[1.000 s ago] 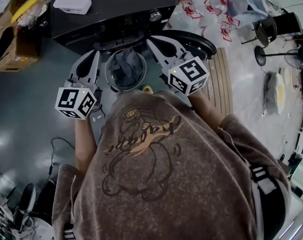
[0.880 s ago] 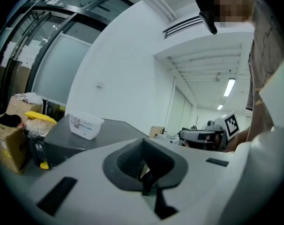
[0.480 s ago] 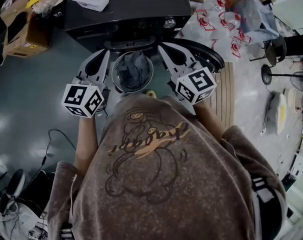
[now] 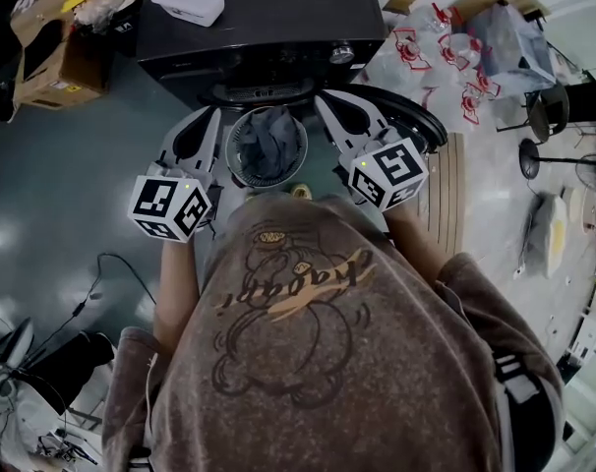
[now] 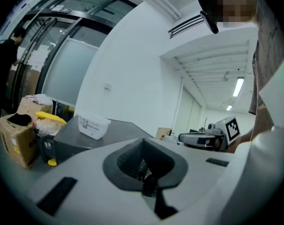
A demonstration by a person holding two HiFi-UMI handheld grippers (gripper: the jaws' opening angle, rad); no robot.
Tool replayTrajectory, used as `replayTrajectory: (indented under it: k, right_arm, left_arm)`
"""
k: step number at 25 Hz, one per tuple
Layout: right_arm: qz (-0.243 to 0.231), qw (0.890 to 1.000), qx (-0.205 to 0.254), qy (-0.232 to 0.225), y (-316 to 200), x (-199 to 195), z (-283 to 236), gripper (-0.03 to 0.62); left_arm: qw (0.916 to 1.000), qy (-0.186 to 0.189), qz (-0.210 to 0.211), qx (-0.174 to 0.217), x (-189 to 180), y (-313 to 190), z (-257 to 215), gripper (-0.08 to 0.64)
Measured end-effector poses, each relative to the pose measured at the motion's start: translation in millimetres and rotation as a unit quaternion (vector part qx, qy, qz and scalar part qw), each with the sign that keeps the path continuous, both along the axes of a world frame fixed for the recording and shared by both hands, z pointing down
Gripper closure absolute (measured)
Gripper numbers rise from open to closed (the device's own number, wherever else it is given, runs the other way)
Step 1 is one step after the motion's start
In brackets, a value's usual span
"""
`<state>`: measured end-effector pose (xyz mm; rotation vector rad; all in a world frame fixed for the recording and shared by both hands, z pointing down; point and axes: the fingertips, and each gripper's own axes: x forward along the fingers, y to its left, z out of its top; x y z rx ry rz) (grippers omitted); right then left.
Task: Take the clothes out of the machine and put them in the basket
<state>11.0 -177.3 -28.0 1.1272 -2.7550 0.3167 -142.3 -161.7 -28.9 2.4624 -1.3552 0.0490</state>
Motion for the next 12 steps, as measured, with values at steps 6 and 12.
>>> replayTrajectory:
  k: [6,12]
  right_arm:
    - [0.0,1.0,0.006,0.005,-2.9,3.8,-2.5,0.604]
    - [-0.005,1.0,0.013,0.0,0.9,2.5,-9.8,0.603]
  left_arm:
    - [0.9999,0.002,-0.01,-0.004,-3.2,1.6,1.2,0.554]
    - [0.9998,0.006,-0.017,-0.004,-4.9,9.3,0.8,0.554]
